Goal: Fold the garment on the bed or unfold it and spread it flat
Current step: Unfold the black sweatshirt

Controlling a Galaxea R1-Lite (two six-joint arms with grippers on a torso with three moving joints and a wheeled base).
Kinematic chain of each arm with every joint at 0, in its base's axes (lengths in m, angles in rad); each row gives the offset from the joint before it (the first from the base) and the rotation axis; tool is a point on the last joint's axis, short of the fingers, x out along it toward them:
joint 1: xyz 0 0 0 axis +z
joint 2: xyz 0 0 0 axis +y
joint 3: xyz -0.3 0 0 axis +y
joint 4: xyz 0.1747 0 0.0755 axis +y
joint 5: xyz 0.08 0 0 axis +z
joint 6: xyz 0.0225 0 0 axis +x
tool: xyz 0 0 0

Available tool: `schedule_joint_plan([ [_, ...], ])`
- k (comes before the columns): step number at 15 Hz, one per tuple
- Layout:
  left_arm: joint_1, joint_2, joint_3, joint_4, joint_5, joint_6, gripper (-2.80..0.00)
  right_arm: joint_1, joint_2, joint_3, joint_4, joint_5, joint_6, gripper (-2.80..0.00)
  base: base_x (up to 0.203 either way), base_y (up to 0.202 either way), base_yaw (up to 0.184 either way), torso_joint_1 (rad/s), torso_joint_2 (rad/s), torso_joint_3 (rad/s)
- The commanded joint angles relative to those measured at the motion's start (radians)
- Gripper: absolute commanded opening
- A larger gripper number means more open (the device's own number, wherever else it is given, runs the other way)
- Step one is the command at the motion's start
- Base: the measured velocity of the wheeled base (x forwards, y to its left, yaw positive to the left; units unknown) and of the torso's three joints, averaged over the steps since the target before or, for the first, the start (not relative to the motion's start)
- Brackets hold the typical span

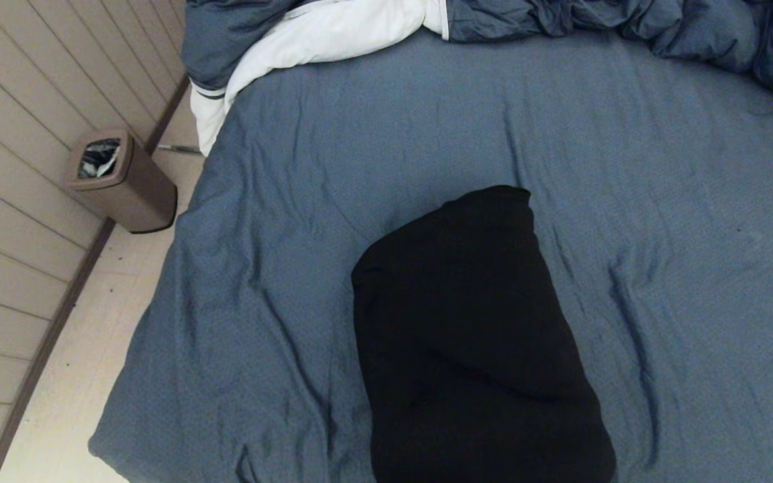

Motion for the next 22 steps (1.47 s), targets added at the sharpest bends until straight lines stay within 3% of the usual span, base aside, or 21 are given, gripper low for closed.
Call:
schedule_joint_plan([
  [1, 0.000, 0.002, 0.000, -0.001, 0.000, -0.001, -2.80, 0.000, 0.003, 0.000, -0.001, 0.000, 0.000, -2.80, 0.000, 0.000, 0.000, 0.000, 0.00, 0.000],
  [22, 0.000, 0.002, 0.000, -0.001, 0.000, -0.001, -2.80, 0.000, 0.024, 0.000, -0.008, 0.001, -0.015, -2.80, 0.000, 0.000, 0.000, 0.000, 0.00, 0.000],
])
